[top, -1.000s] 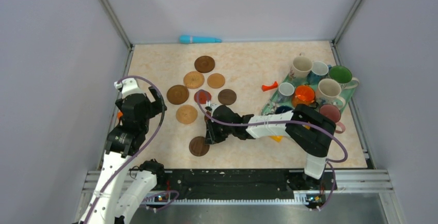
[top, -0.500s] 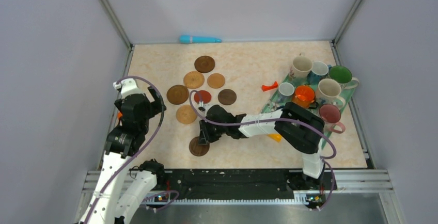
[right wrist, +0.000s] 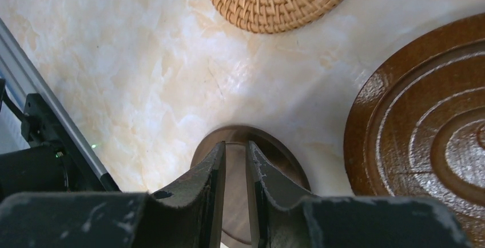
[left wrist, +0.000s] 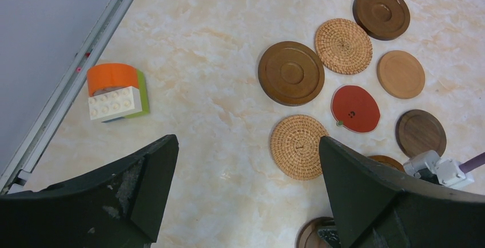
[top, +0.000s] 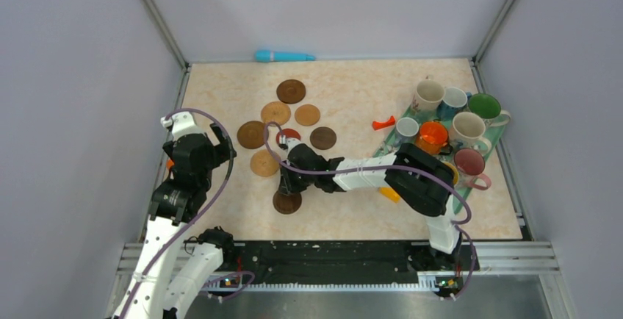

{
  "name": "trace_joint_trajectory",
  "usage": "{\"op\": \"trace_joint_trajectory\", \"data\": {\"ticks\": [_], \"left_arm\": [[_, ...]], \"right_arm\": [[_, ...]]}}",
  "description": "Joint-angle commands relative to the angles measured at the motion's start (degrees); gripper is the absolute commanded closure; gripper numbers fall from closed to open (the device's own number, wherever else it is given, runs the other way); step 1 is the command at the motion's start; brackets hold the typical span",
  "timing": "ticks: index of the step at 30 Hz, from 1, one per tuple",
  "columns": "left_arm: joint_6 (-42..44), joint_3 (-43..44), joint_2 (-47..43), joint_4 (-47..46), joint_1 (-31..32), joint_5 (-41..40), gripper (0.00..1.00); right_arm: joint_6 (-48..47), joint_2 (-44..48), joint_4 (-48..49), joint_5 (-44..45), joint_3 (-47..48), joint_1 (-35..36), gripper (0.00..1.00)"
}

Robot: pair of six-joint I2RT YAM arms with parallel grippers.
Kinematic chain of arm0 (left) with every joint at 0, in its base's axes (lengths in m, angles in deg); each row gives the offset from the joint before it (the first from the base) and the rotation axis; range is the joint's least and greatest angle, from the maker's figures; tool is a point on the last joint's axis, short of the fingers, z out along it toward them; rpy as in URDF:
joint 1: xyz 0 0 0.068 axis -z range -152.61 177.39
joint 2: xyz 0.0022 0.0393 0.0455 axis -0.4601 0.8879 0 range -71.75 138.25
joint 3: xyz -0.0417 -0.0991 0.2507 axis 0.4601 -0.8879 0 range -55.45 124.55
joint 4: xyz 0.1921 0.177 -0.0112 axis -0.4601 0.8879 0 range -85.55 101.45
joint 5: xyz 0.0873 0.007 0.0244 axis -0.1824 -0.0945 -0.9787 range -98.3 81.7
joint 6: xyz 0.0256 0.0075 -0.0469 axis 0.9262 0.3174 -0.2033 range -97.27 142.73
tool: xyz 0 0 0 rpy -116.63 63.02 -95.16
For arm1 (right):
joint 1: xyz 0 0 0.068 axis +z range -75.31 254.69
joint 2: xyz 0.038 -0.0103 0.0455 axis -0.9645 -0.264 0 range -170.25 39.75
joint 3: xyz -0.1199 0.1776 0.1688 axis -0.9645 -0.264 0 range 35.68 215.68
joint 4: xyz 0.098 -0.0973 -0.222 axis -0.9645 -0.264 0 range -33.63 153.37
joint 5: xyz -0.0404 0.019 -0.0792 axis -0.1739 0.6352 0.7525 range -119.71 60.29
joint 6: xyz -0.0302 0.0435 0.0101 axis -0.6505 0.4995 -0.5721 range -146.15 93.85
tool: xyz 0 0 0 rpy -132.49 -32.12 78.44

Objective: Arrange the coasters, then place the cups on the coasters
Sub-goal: Move the coaster to the center of the board.

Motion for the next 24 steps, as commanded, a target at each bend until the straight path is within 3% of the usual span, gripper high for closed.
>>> {"op": "trace_joint_trajectory", "data": {"ticks": [1, 24], "left_arm": [[-0.5, 1.4, -0.4, -1.1, 0.3, -1.0, 0.01], [-0.6, 1.3, 0.0, -1.1, 0.3, -1.0, 0.01]], "right_arm": [[-2.6, -3.0, -2.0, 3.3, 2.7, -1.6, 0.80], [-2.9, -5.5, 1.1, 0.5, 5.2, -3.5, 0.81]]}}
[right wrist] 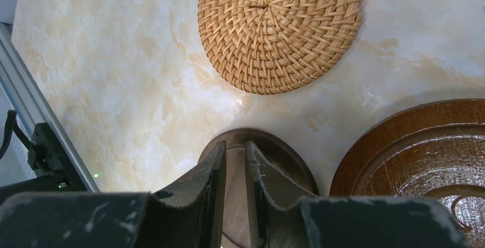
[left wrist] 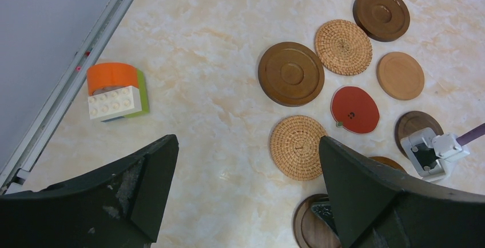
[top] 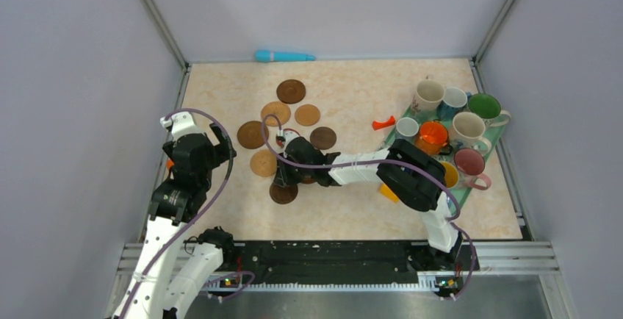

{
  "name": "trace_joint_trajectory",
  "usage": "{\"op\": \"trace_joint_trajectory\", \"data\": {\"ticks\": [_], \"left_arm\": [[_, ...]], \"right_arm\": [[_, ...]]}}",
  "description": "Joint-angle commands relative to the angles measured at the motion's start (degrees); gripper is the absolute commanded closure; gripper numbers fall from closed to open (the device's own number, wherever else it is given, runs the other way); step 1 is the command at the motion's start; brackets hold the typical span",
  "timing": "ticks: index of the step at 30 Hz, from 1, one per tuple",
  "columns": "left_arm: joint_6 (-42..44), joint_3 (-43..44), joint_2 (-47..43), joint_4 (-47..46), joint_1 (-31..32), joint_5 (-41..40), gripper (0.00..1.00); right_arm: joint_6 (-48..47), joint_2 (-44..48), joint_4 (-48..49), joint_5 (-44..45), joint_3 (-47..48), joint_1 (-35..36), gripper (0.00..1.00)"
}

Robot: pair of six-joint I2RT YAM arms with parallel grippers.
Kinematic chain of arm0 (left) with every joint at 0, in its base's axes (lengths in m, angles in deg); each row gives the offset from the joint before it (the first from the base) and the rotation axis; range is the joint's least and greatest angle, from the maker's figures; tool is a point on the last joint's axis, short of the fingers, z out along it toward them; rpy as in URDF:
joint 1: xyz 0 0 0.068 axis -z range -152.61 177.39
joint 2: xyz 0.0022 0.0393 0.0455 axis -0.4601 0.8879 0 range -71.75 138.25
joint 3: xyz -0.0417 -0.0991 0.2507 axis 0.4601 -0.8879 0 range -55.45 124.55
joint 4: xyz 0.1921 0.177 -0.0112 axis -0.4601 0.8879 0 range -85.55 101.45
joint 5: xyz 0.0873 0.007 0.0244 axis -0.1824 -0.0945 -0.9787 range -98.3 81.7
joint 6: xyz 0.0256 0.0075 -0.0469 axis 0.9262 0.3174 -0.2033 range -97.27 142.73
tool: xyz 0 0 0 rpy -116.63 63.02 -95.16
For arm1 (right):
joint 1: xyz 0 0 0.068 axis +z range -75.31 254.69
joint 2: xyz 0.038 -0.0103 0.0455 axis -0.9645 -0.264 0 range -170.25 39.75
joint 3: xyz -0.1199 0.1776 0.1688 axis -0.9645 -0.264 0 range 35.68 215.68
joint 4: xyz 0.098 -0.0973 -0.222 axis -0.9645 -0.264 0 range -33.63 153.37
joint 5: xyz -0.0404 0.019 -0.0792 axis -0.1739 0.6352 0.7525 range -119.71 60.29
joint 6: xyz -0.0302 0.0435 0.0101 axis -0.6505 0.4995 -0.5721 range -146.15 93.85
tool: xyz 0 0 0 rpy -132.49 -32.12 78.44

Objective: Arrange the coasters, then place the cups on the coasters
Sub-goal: Move the coaster to the center of the board, then pick up the cup from the tray.

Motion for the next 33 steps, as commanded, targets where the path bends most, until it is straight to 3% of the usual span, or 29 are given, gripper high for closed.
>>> {"op": "trace_joint_trajectory", "data": {"ticks": [1, 8, 17, 28, 33], "left_arm": [[-0.2, 1.3, 0.1, -1.1, 0.3, -0.7, 0.01], [0.1, 1.2, -0.2, -1.3, 0.3, 0.3, 0.01], [1.8, 0.3, -1.2, -2.9, 0.3, 6.9, 0.01], [3.9, -0.2, 0.7, -4.8, 0.5, 19.1, 0.01], [5.1, -0.7, 0.2, -5.2, 0.7, 22.0, 0.01]], "right_arm": [[-1.7, -0.7, -2.4, 0.8, 0.8, -1.4, 0.81], [-3.4, 4.3, -6.0, -2.5, 3.9, -2.3, 0.78], [-5.5, 20.3, -15.0, 0.0, 0.9, -5.6, 0.67], [-6.6, 46.1, -37.3, 27.5, -7.6, -10.2, 0.19], [-5.4, 54.4, -44.0, 32.4, -10.9, -15.4, 0.10]]}}
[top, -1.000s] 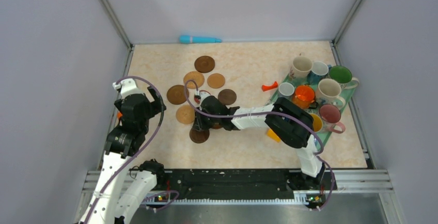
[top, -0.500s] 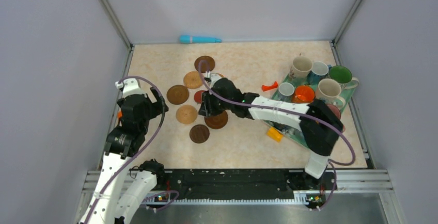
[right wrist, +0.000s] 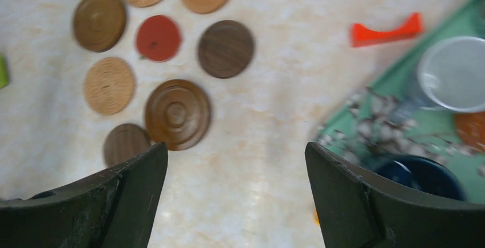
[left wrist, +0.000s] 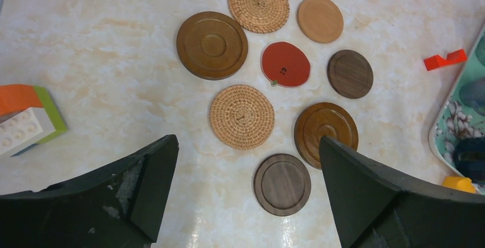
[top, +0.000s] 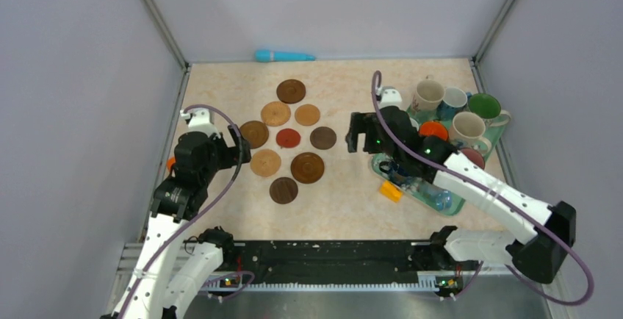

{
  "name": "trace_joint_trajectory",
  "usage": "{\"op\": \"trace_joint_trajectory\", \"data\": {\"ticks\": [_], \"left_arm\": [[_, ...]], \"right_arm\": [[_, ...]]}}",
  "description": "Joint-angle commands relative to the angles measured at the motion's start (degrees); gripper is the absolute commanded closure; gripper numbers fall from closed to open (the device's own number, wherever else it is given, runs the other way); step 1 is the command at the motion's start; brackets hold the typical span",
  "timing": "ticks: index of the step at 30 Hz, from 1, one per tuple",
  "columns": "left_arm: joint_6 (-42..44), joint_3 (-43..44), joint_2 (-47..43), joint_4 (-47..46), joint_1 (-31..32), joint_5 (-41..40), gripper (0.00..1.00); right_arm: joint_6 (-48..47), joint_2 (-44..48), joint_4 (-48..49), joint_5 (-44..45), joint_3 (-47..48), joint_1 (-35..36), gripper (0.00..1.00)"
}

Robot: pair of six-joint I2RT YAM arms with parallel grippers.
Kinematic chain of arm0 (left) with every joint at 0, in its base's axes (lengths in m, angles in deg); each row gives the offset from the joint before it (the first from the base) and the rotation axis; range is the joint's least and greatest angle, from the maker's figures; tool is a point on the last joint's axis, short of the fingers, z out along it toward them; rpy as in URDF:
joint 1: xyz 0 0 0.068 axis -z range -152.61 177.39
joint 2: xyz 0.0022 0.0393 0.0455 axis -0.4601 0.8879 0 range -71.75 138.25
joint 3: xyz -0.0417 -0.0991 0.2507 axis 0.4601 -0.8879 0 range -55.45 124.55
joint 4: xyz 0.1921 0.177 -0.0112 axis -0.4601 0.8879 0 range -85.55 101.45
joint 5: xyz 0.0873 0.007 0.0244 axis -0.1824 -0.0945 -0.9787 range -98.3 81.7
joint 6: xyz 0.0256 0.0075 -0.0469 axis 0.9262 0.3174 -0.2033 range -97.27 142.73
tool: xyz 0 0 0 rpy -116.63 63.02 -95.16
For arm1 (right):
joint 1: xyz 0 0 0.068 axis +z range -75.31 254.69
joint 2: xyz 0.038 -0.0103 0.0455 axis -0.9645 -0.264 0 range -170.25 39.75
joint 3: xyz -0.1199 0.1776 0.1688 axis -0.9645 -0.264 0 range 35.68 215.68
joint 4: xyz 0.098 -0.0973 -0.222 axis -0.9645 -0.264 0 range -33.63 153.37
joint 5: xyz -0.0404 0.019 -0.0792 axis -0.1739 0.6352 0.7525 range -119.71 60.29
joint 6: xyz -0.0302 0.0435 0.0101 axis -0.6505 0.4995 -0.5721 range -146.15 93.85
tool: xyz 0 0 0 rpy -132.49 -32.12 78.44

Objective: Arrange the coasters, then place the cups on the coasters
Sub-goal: Pick up the cup from the tray.

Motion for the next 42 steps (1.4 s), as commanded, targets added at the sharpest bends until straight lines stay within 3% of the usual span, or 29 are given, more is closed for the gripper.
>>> {"op": "trace_joint_trajectory", "data": {"ticks": [1, 6, 11, 13, 21, 34, 42], "left_arm": [[1.8, -0.8, -0.4, -3.5, 0.3, 4.1, 0.01], [2.0, -1.1, -0.5, -3.7, 0.3, 4.8, 0.01], [2.1, -1.2, -0.5, -3.8, 0.4, 5.0, 0.01], [2.1, -1.2, -0.5, -3.8, 0.4, 4.9, 0.01], [2.1, -1.2, -0.6, -3.5, 0.6, 4.0, 0.01], [2.2, -1.3, -0.5, -3.4, 0.6, 3.6, 0.01], [2.2, -1.3, -0.3, -3.5, 0.6, 3.5, 0.01]], "right_arm": [[0.4, 6.5, -9.2, 9.1, -2.7, -4.9, 0.10], [-3.9, 8.2, -11.8, 6.7, -4.1, -11.5, 0.18], [-6.0, 5.9, -13.5, 4.3, -4.2, -16.4, 0.45], [-5.5, 5.0, -13.6, 0.8, -4.5, -18.7, 0.52], [-1.9, 1.6, -13.2, -3.0, -9.2, -19.2, 0.54], [-0.9, 1.2, -3.4, -4.0, -17.9, -19.3, 0.59], [-3.4, 1.5, -3.1, -4.5, -17.7, -19.3, 0.68]]}}
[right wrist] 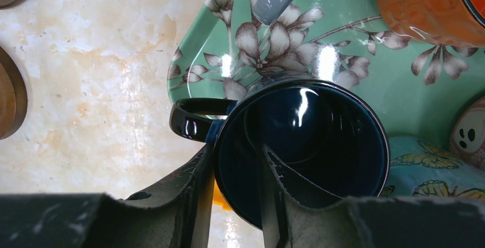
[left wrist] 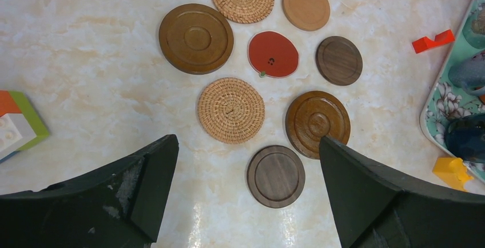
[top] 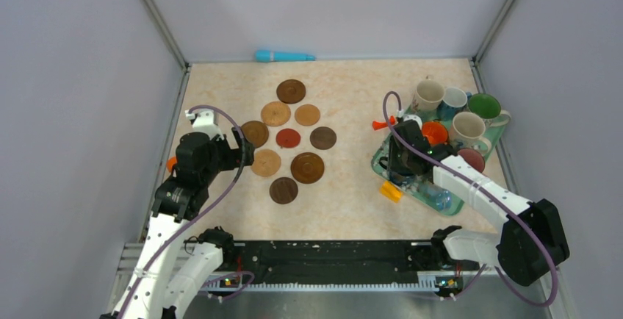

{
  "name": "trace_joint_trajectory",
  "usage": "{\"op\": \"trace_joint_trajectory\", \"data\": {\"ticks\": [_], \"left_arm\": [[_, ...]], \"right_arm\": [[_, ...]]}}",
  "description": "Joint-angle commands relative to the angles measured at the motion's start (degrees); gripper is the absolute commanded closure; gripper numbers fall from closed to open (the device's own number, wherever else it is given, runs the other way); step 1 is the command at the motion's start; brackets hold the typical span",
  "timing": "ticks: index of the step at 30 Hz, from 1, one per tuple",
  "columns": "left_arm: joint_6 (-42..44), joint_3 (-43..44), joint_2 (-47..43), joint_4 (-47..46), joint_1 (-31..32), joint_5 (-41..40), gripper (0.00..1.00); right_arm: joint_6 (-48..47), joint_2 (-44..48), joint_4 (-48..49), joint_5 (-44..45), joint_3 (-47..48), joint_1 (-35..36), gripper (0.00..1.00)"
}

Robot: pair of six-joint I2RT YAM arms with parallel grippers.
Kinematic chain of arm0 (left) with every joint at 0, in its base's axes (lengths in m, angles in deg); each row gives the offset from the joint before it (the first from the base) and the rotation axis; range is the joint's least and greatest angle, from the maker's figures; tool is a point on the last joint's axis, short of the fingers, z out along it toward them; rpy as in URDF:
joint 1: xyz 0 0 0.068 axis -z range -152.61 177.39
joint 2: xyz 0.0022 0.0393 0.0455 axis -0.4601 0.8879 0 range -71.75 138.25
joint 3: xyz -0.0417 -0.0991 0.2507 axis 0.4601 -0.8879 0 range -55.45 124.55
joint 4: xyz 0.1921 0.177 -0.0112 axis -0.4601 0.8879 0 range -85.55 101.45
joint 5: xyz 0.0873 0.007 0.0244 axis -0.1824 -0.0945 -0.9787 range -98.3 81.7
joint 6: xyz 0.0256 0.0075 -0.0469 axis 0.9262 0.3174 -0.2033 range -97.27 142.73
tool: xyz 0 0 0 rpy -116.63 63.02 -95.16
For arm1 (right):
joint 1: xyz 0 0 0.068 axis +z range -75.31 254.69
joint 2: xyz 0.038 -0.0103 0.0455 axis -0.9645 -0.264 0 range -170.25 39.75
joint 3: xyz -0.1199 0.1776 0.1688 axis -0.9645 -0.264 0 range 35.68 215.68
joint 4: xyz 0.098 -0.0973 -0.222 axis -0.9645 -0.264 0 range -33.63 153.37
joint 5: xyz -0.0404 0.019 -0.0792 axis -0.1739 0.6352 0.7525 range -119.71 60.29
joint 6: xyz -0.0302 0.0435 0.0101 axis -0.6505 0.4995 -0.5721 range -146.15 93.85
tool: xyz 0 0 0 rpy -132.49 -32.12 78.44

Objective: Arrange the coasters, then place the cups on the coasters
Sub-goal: Pick up the cup from the tray.

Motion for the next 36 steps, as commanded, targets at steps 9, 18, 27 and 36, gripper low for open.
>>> {"op": "trace_joint_trajectory", "data": {"ticks": [9, 18, 27, 36], "left_arm": [[1.0, -0.3, -0.3, -2.9, 0.2, -0.7, 0.01], [1.0, -0.4, -0.3, -3.1, 0.2, -0.5, 0.01], [0.6, -0.7, -0.5, -3.4, 0.2, -0.8, 0.02], [-0.4, -0.8, -0.4, -3.6, 0.2, -0.5, 0.05]], "right_arm": [[-4.0, 0.2, 3.0, -1.9, 0.2, -0.3, 0.75], [-7.6, -0.3, 3.3, -4.5, 1.5, -0.3, 0.84], [-11.3, 1.5, 1.3, -3.8, 4.6, -0.3, 1.00], [-15.6, 5.2, -1.2, -5.7, 11.2, 0.1, 1.00]]}}
